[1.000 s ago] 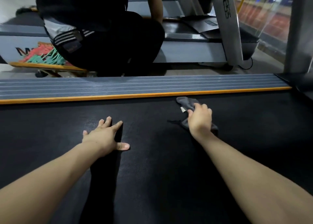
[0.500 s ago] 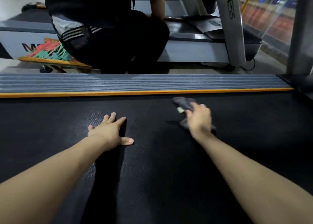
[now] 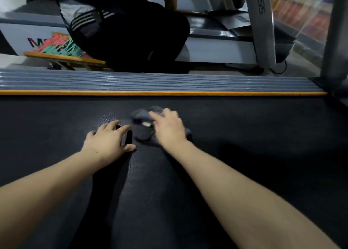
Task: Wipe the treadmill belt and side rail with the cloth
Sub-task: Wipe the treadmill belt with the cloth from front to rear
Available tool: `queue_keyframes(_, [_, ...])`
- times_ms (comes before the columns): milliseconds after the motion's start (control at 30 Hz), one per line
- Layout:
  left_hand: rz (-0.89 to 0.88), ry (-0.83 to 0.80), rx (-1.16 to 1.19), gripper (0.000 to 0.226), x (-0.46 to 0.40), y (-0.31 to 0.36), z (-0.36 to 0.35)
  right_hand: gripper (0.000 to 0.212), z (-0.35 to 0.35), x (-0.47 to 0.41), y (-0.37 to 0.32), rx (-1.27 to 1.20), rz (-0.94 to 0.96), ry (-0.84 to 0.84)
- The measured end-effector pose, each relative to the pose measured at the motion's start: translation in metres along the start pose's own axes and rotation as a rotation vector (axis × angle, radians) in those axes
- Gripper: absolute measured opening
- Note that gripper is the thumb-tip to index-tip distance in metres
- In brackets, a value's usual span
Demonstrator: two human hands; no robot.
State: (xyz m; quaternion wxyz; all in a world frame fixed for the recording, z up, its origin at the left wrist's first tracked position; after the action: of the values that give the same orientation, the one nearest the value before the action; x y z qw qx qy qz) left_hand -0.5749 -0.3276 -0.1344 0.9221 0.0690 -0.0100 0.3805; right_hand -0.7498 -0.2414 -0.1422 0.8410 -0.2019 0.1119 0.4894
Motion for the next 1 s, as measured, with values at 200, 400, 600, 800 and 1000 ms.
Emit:
queue_keyframes(200, [-0.024,0.045,0.051,0.067,0.012,0.010,0.001,0.036,0.057,0.030,0.171,0.175,-0.510,0.178])
queue_keyframes(400, [-0.036,0.066,0.046,0.051,0.012,0.010,-0.014,0.027,0.025,0.026,0.078,0.216,-0.536,0.144])
queue_keyframes(600, [-0.014,0.123,0.023,0.045,0.009,0.014,-0.015,0.036,-0.001,0.021,-0.019,-0.090,0.011,-0.015])
queue_keyframes(800, [-0.026,0.078,0.000,0.049,0.014,0.010,-0.017,0.034,0.063,0.033,0.180,0.129,-0.366,0.150])
queue_keyframes(1000, [-0.037,0.047,-0.033,0.050,0.019,0.005,-0.022,0.024,0.055,0.047,0.140,0.233,-0.588,0.152])
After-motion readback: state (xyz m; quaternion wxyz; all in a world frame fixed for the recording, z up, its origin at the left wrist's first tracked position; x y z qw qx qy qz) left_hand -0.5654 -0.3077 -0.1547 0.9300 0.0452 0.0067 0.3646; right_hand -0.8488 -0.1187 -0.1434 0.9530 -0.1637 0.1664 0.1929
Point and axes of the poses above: each hand's wrist, its own x-axis away from the middle knuckle, its own z-axis out of the back of the hand, y = z × x, the point moved 6 cm from there along -x, towards the middle knuckle, and after that the axes turned 5 degrees about y, right-handed, at the moved point
